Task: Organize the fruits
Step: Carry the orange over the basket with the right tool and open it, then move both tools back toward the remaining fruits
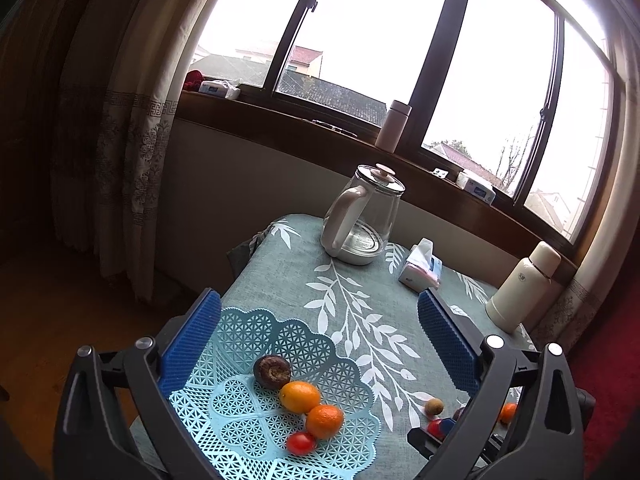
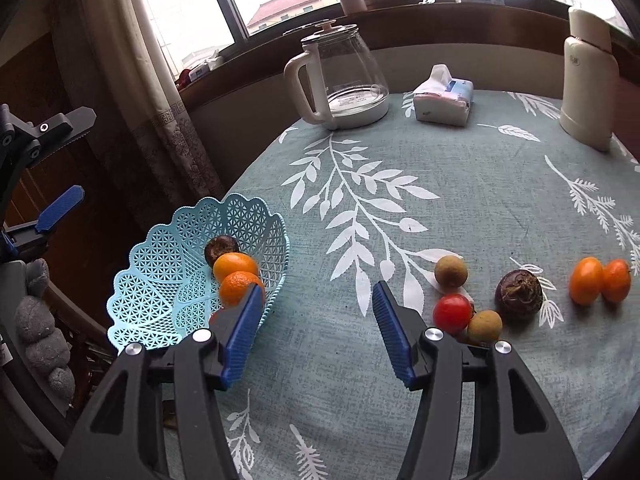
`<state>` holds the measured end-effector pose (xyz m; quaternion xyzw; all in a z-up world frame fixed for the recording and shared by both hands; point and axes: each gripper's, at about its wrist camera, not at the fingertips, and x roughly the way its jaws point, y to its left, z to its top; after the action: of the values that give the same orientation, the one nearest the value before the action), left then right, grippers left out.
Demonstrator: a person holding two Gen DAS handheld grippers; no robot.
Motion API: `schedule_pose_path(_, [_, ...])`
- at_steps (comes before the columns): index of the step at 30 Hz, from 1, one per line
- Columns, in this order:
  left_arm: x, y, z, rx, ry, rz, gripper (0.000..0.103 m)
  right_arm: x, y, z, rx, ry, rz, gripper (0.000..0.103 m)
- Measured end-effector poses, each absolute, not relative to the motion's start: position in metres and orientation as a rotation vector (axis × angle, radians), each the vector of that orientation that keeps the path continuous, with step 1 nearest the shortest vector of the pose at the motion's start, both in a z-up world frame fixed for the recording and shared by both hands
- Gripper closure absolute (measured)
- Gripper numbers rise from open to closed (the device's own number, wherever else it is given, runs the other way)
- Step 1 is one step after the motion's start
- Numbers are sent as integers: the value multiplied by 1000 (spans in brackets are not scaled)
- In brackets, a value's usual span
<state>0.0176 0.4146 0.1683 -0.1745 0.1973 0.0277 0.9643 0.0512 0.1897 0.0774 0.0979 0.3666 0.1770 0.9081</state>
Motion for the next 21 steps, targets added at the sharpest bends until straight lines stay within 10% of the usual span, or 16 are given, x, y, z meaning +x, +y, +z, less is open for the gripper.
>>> schedule_pose_path(21, [21,399,165,-329,416,27,3,54,108,91,362,691,239,45])
